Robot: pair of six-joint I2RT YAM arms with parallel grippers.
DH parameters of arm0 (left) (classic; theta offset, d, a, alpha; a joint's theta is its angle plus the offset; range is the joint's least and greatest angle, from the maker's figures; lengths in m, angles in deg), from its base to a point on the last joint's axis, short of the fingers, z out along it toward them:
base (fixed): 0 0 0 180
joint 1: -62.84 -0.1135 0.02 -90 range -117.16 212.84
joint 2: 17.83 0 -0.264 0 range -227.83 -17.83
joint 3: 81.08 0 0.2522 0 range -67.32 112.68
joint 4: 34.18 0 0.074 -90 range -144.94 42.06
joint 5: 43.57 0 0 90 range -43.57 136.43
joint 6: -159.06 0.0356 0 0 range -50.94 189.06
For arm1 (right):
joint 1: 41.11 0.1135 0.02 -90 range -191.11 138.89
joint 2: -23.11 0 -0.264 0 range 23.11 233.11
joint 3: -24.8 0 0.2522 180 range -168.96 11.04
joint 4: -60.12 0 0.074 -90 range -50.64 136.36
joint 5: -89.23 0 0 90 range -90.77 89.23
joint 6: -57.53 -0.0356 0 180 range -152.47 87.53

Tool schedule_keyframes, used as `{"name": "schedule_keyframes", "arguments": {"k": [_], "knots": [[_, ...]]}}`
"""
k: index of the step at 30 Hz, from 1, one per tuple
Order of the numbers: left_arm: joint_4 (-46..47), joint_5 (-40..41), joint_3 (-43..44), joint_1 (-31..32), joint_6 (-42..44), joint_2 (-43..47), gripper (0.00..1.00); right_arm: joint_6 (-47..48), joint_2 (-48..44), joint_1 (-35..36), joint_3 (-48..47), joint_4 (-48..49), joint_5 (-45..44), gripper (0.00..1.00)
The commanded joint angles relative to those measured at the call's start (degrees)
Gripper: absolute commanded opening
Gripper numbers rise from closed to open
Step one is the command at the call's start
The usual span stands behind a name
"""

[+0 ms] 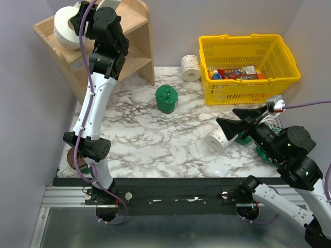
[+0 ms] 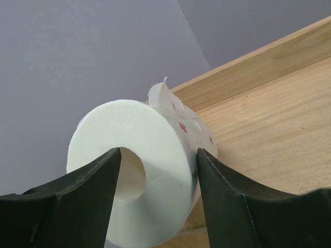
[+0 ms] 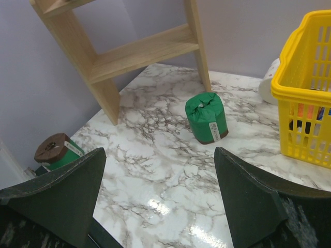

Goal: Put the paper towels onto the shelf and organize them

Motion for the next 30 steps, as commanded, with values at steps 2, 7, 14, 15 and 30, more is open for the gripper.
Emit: {"name": "schedule_keyframes", "arguments": {"k": [2,7,14,15,30], "knots": [[3.8,-0.44,1.16,-2.13,3.0,-1.6,0.7,1.36,0.75,-0.1,-1.82,-0.97,0.35,0.94],[6.6,-1.15,4.51,-2.04,5.2,-3.09,0.71,2.15,1.8,-0.09,-2.26,-0.97,-0.26,0.94],[8.54,-3.43,0.66,1.47,6.52,-0.99,0.72,2.06,2.77,-0.18,-1.99,-0.97,0.0,0.94],[8.81,-3.17,0.03,2.0,6.78,-0.72,0.72,1.98,2.95,-0.1,-1.91,-0.97,0.09,0.93],[-9.2,-11.5,-17.26,11.22,-17.44,8.15,0.72,-1.45,5.67,-0.09,1.96,-2.02,-3.33,0.91]]}}
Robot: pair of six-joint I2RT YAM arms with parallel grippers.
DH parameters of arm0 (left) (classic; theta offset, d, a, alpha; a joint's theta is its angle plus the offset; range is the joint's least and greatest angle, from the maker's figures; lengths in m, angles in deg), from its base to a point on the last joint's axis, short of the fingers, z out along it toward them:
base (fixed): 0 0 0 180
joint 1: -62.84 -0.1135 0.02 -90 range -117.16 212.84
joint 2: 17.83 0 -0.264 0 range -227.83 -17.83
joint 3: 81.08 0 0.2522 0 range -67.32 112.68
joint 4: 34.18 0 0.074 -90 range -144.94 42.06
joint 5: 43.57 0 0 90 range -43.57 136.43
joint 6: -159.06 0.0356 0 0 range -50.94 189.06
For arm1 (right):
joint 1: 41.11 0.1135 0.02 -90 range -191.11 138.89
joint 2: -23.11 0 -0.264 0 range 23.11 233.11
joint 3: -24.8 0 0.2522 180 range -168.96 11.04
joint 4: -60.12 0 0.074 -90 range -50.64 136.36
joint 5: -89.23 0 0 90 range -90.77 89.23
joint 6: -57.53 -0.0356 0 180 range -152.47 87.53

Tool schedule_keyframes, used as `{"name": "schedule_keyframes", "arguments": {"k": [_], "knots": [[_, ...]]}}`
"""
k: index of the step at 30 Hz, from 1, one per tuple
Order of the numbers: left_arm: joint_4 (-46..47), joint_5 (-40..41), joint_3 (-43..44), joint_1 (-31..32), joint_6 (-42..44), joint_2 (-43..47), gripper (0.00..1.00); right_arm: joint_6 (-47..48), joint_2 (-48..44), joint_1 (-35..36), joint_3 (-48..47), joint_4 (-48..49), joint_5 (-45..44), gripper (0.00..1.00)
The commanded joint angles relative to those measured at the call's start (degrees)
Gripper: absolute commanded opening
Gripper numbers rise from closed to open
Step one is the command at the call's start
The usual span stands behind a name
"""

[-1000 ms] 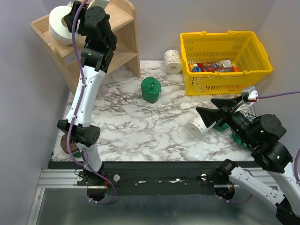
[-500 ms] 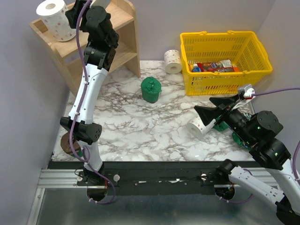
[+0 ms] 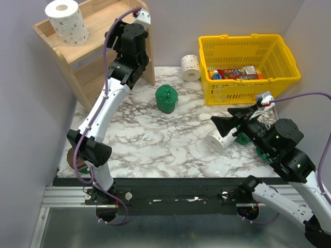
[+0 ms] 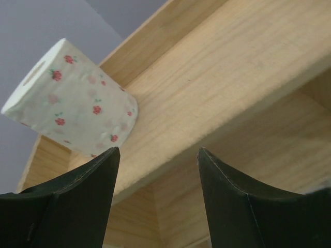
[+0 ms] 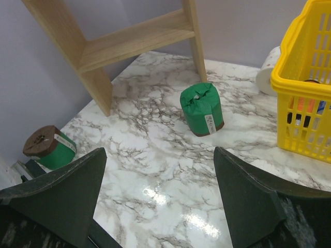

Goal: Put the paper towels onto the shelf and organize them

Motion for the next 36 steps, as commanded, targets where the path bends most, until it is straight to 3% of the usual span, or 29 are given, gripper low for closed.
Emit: {"name": "schedule_keyframes", "arguments": {"k": [1,5,6,7,10,14,17,22,26,36], "knots": [[-10.33,-9.06,-6.35,6.48,-15.1,8.87,0.72,-2.41,2.39,-0.09,2.57,-2.0,-4.6,0.91],[-15.19,-24.16,-14.43,9.66,-28.2,15.9,0.76,-8.02,8.87,-0.18,3.01,-7.96,-17.42,0.89],[-14.67,-32.98,-20.37,9.84,-30.75,17.83,0.78,-8.82,10.12,-0.1,3.28,-9.98,-19.54,0.89],[-12.23,-36.38,-23.91,10.01,-33.03,21.94,0.99,-9.7,11.26,-0.18,3.54,-10.52,-22.78,0.89],[-6.52,-47.7,-36.92,10.72,-37.26,29.25,0.99,-11.2,16.01,-0.18,4.95,-12.28,-25.0,0.89],[-1.06,-54.16,-48.09,10.89,-40.34,34.72,0.99,-12.17,21.28,-0.18,5.3,-14.83,-27.73,0.89],[3.52,-54.26,-56.36,11.24,-40.53,37.36,0.99,-10.51,25.5,-0.09,5.56,-15.01,-26.94,0.9],[-4.2,-47.32,-52.86,15.19,-39.66,35.08,0.99,-5.15,26.04,0.17,8.11,-8.42,-25.19,0.91],[-3.59,-45.03,-55.31,16.78,-38.24,37.1,0.99,0.02,27.62,1.74,6.71,-7.63,-25.97,0.9],[2.2,-38.8,-65.16,17.31,-38.15,47.82,0.99,3.91,40.09,6.14,-3.66,-25.46,-35.99,0.93]]}}
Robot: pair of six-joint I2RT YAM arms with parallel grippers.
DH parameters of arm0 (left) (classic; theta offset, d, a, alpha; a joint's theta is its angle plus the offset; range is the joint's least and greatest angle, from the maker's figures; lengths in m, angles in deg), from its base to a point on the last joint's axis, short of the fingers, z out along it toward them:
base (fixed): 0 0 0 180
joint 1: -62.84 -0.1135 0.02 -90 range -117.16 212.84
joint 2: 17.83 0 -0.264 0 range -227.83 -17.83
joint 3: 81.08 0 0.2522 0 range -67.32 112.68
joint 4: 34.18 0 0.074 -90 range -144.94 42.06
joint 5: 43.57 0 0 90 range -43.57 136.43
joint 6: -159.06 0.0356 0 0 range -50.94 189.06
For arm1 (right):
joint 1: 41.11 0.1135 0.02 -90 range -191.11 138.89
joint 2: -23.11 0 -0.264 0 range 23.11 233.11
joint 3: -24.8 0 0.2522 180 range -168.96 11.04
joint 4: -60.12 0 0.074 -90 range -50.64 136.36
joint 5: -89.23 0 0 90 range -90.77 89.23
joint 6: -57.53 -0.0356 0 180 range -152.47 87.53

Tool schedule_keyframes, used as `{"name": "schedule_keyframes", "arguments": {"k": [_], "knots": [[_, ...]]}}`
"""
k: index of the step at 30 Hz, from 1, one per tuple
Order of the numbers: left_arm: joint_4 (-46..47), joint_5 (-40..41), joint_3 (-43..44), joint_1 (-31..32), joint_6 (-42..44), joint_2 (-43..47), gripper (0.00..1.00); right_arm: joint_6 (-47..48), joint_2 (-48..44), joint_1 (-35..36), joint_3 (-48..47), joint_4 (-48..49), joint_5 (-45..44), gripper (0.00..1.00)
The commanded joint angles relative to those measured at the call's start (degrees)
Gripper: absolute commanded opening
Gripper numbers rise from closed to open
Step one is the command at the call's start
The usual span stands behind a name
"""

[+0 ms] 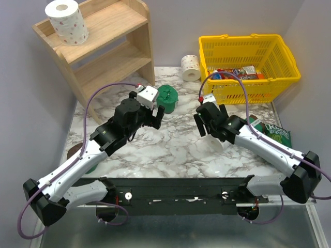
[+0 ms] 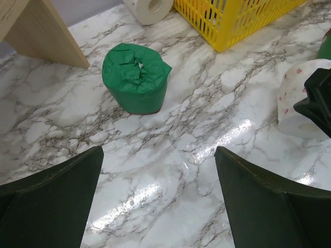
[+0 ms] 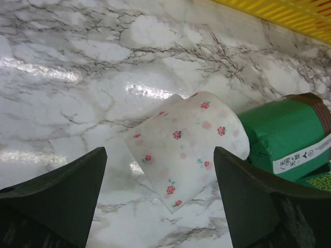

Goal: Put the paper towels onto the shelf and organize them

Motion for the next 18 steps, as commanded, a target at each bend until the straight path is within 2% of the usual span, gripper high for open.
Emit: {"name": "schedule_keyframes", "arguments": {"k": [1,9,18], "knots": [[5.33,6.43,-2.74,0.52,0.25,6.46,0.99,2.03,4.29,1.9,-2.57,-9.25,-6.16,0.93],[9.03,10.66,-6.17,0.61,0.33,11.84,0.99,1.69,11.41,6.47,-2.48,-13.02,-6.16,0.94],[8.5,10.48,-5.91,0.7,0.25,11.4,0.99,0.01,17.57,7.09,-0.46,-14.43,-17.22,0.95]]}}
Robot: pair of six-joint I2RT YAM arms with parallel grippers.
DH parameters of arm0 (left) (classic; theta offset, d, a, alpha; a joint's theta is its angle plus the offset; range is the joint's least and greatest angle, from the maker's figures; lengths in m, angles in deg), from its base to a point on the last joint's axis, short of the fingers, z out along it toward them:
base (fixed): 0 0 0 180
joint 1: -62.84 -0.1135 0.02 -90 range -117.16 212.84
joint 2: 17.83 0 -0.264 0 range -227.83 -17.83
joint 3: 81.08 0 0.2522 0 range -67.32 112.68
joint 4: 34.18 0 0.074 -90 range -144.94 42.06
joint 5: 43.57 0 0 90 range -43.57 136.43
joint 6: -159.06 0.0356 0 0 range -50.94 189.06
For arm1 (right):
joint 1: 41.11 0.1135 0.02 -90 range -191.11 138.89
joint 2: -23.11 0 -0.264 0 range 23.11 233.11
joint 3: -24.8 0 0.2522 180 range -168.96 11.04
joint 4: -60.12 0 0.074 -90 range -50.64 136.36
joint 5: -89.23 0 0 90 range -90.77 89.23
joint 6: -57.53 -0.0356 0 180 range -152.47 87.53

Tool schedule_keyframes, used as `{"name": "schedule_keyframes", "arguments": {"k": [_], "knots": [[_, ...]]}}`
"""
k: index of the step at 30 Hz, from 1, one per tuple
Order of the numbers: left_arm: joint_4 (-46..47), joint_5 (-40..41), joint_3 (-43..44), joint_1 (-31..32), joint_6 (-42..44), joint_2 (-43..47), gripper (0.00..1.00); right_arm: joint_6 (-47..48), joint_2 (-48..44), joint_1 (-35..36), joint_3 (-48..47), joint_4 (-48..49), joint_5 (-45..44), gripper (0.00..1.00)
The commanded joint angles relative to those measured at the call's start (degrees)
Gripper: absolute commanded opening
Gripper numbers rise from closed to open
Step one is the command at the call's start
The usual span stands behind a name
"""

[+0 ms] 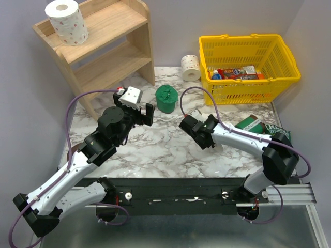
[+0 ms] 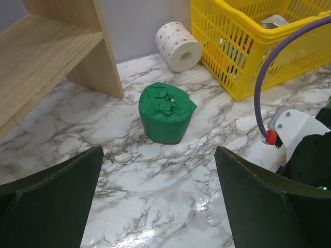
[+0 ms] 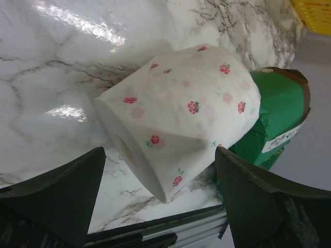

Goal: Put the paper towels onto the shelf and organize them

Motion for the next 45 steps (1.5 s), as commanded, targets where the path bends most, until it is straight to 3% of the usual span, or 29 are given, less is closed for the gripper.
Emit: {"name": "schedule_keyframes", "arguments": {"k": [1,10,18,24,31,34,37,38,41,45], "knots": [[1.4,1.92,-0.18,0.41,0.16,-0.29,0.99,-1.63,2.62,0.21,1.0,-2.44,-8.95,0.95],[1.58,2.44,-0.44,0.33,0.42,-0.55,0.99,-1.02,4.74,0.21,2.85,1.07,-12.82,0.88],[1.4,2.44,-0.36,0.42,0.51,-1.08,0.99,1.26,5.01,0.21,4.16,2.65,-13.43,0.91],[1.4,2.53,-0.44,0.42,0.51,-1.35,0.99,0.57,6.67,0.21,4.52,2.4,-15.63,0.78],[1.31,3.5,-0.36,0.42,0.6,-1.17,0.99,0.57,3.78,0.3,-0.48,0.03,-14.15,0.53],[1.22,4.73,-0.27,0.42,0.95,-1.0,0.99,1.18,-0.96,0.21,-4.79,0.63,-5.73,0.47],[1.22,6.22,-0.35,0.5,0.95,-0.56,0.99,-0.04,-5.88,0.3,-8.39,3.79,9.63,0.46],[1.05,6.57,-0.36,0.42,1.04,-0.38,0.99,-0.92,-6.85,0.21,-9.1,5.11,18.99,0.46],[1.05,7.63,-0.53,0.42,1.04,0.32,0.99,-5.92,-8.97,0.21,-7.62,15.02,34.31,0.46],[-1.41,8.51,-0.36,0.5,-1.32,1.64,0.99,-14.62,-3.45,0.3,-10.32,20.06,37.8,0.46]]}}
